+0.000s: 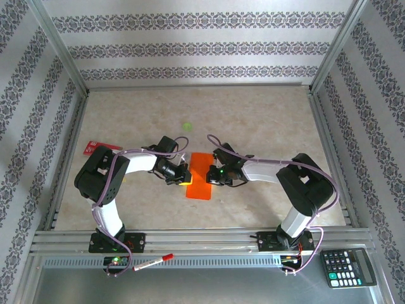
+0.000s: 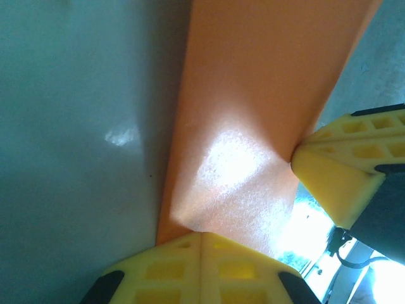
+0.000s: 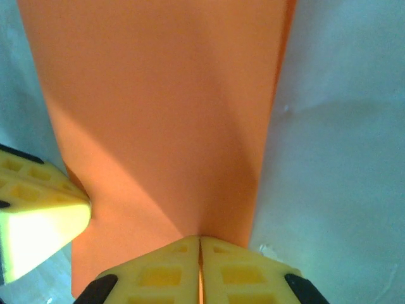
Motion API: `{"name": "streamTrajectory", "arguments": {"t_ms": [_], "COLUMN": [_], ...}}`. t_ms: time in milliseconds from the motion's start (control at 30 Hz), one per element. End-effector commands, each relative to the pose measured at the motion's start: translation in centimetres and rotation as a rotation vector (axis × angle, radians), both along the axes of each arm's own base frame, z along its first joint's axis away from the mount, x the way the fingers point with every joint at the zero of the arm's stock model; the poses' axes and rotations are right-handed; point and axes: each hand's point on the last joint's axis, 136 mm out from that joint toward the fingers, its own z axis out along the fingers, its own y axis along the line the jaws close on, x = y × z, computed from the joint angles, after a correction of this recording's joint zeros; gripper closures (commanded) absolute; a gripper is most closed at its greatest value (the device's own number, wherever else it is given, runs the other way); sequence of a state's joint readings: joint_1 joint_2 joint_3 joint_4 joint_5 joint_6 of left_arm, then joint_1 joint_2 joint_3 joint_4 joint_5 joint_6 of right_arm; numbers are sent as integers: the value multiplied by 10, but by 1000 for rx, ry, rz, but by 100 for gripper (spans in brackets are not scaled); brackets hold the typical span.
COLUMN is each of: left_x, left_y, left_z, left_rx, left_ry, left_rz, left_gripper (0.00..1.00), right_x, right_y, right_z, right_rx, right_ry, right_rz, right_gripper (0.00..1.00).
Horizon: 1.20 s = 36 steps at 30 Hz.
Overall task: Fold a paper plane with a square sheet of paper (pick it up from the middle)
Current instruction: First fold in half a square sheet of paper at the center of the table.
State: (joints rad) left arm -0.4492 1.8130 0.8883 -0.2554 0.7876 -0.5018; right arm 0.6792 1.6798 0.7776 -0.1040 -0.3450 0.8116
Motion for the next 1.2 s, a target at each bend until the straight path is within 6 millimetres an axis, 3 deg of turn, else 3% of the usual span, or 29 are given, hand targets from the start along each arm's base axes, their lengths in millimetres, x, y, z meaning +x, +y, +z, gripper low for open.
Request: {"name": "streamTrajectory", "arguments": {"t_ms": [0,233,400,567,800,1167], "left_x": [-11,-7,-13,-18,-19,-20], "left_y": [23,18,24,29,30,33], "left_z": [-24,-20,-21,-28,-31,-34], "left_rx": [110,84,109,145,148,166], "left_ry": [54,25,31,50,59,60], "left_rz": [-19,-64,-67,-65,-57,-55], "left_gripper": [100,100,100,100,100,100], "right_x": [-31,-9,19,44,63,58], "right_y": [-28,-16,11,40,68,78], "right_z": [-23,9,35,46,43,23], "right_rx": [-115,-14,152,265,315,281], "right_ry": [109,-1,-58,-67,-49,-5], "right_rz": [-40,-36,-47,-68,-80,-67], "right_gripper": [90,86,86,91,95,96]}}
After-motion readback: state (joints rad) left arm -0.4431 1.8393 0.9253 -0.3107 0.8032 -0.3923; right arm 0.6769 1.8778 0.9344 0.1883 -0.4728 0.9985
